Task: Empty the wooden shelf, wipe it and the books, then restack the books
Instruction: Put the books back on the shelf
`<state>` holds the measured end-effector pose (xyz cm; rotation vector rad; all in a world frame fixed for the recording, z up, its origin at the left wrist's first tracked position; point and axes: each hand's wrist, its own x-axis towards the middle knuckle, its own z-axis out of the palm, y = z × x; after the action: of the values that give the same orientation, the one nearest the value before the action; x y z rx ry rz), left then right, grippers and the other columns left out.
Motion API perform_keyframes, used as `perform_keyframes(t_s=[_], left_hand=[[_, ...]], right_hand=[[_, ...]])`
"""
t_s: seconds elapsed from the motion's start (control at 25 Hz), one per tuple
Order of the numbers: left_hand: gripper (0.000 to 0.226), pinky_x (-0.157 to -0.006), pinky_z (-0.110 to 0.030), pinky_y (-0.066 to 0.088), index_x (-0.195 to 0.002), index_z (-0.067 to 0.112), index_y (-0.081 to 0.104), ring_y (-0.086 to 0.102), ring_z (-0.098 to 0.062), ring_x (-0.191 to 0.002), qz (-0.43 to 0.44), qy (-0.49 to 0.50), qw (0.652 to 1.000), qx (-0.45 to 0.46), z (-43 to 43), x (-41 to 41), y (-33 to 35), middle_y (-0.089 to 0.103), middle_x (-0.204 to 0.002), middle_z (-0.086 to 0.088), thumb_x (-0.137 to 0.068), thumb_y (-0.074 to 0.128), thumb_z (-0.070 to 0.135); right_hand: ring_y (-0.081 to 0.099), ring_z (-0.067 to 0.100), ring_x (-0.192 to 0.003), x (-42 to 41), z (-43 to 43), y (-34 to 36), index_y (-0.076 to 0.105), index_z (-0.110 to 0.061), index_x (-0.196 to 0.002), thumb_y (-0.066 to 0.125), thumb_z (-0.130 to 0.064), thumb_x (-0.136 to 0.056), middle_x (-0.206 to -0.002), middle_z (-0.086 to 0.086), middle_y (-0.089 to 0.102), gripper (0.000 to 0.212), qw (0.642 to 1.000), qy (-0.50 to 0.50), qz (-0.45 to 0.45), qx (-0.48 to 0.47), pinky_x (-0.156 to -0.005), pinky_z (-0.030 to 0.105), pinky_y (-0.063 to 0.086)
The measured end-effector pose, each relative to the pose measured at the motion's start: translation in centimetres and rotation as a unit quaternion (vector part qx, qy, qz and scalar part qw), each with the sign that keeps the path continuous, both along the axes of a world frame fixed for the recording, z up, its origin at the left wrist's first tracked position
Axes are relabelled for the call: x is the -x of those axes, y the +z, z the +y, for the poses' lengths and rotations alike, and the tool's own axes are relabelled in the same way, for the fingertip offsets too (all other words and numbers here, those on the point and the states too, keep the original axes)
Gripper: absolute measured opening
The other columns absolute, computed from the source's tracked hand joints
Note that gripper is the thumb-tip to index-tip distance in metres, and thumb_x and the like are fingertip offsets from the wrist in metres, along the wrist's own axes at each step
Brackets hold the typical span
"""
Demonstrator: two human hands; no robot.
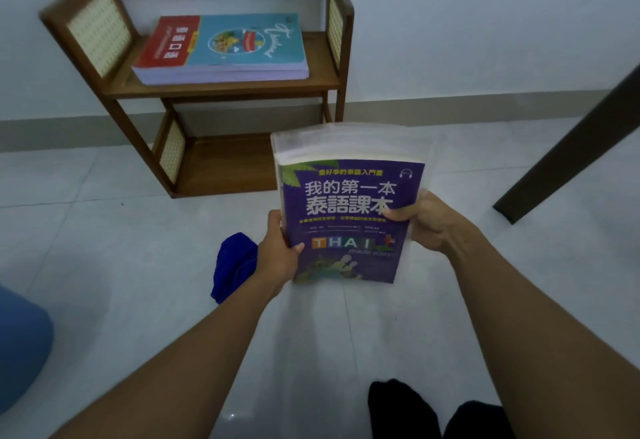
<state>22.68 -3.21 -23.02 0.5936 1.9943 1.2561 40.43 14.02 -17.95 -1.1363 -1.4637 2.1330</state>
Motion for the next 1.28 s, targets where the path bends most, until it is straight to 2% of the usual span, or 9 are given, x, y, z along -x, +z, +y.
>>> perform_keyframes(t_s=[0.12,0.28,0.4,0.52,0.72,0.92,1.08,1.16,1.28], left_hand=[[0.049,-0.088,-0.043,0.054,-0.114,0.027,0.037,0.056,-0.015,-0.104,0.021,0.010,0.999,-0.024,0.2,-0.2,0.2,0.057,-0.111,0.005,-0.088,0.054,-0.010],[0.050,-0.069,-0.019,0.052,-0.116,0.028,0.037,0.055,-0.008,-0.096,-0.031,-0.014,0.998,-0.048,0.1,0.2,0.8,0.055,-0.104,0.012,-0.089,0.052,-0.012],[0.055,-0.075,-0.022,0.048,-0.120,0.029,0.035,0.053,0.000,-0.095,-0.032,-0.078,0.996,-0.038,-0.1,0.7,0.8,0.052,-0.108,0.018,-0.086,0.063,-0.004],[0.060,-0.071,-0.017,0.045,-0.121,0.027,0.032,0.051,0.002,-0.094,-0.030,-0.092,0.994,-0.043,-0.3,0.7,0.6,0.051,-0.108,0.019,-0.083,0.066,-0.003],[0.052,-0.073,-0.020,0.045,-0.120,0.025,0.033,0.052,0.000,-0.095,-0.006,-0.078,0.996,-0.036,-0.3,0.7,0.1,0.052,-0.109,0.016,-0.086,0.064,0.000],[0.038,-0.088,-0.039,0.051,-0.119,0.007,0.037,0.058,-0.020,-0.106,0.032,-0.052,0.998,0.007,0.7,1.8,0.1,0.057,-0.116,-0.003,-0.090,0.062,0.010],[0.037,-0.079,-0.031,0.053,-0.124,0.011,0.031,0.060,-0.017,-0.104,-0.100,-0.059,0.993,0.029,0.0,3.6,0.7,0.055,-0.122,-0.005,-0.096,0.052,0.025],[0.031,-0.072,-0.027,0.054,-0.121,0.010,0.040,0.064,-0.016,-0.095,-0.137,-0.057,0.988,0.039,-1.0,4.1,0.5,0.061,-0.114,-0.005,-0.099,0.045,0.031],[0.035,-0.076,-0.036,0.056,-0.113,0.009,0.054,0.068,-0.024,-0.088,-0.142,0.007,0.987,0.070,-1.7,6.3,0.5,0.069,-0.103,-0.010,-0.096,0.048,0.040]], right_hand=[[0.062,0.037,-0.110,0.1,0.7,1.0,0.063,-0.002,-0.116,0.082,0.001,-0.055,-0.114,0.020,0.067,0.063,0.997,0.066,0.006,-0.035,-0.092,0.053,0.051],[0.062,0.035,-0.110,-0.9,0.6,-0.2,0.063,-0.004,-0.117,0.092,-0.010,-0.045,-0.118,0.020,0.065,0.078,0.994,0.108,0.015,-0.013,-0.092,0.051,0.052],[0.062,0.033,-0.108,-1.5,0.6,-0.6,0.064,-0.008,-0.114,0.085,0.001,-0.060,-0.116,0.015,0.067,0.059,0.991,0.131,0.020,-0.003,-0.087,0.044,0.056],[0.061,0.031,-0.110,-1.4,0.7,-0.1,0.065,-0.011,-0.112,0.076,0.006,-0.064,-0.116,0.012,0.067,0.053,0.985,0.171,-0.033,-0.017,-0.086,0.040,0.055],[0.064,0.028,-0.103,-1.2,-0.2,0.0,0.063,-0.014,-0.109,0.073,0.000,-0.064,-0.107,0.008,0.069,0.048,0.989,0.137,-0.023,-0.042,-0.083,0.039,0.057],[0.064,0.030,-0.105,0.6,0.3,0.8,0.061,-0.015,-0.109,0.075,-0.013,-0.071,-0.109,0.010,0.069,0.040,0.993,0.077,-0.044,-0.076,-0.088,0.048,0.054],[0.070,0.025,-0.094,3.9,0.7,2.0,0.058,-0.016,-0.113,0.075,-0.031,-0.075,-0.105,0.005,0.072,0.044,0.983,0.111,-0.102,-0.106,-0.088,0.046,0.055],[0.071,0.025,-0.093,5.7,0.3,1.9,0.056,-0.016,-0.113,0.071,-0.033,-0.081,-0.105,0.006,0.072,0.039,0.983,0.114,-0.119,-0.086,-0.089,0.048,0.054],[0.070,0.028,-0.096,8.1,-1.1,1.0,0.054,-0.013,-0.118,0.072,-0.028,-0.082,-0.108,0.010,0.071,0.043,0.991,0.090,-0.094,-0.016,-0.090,0.053,0.053]])
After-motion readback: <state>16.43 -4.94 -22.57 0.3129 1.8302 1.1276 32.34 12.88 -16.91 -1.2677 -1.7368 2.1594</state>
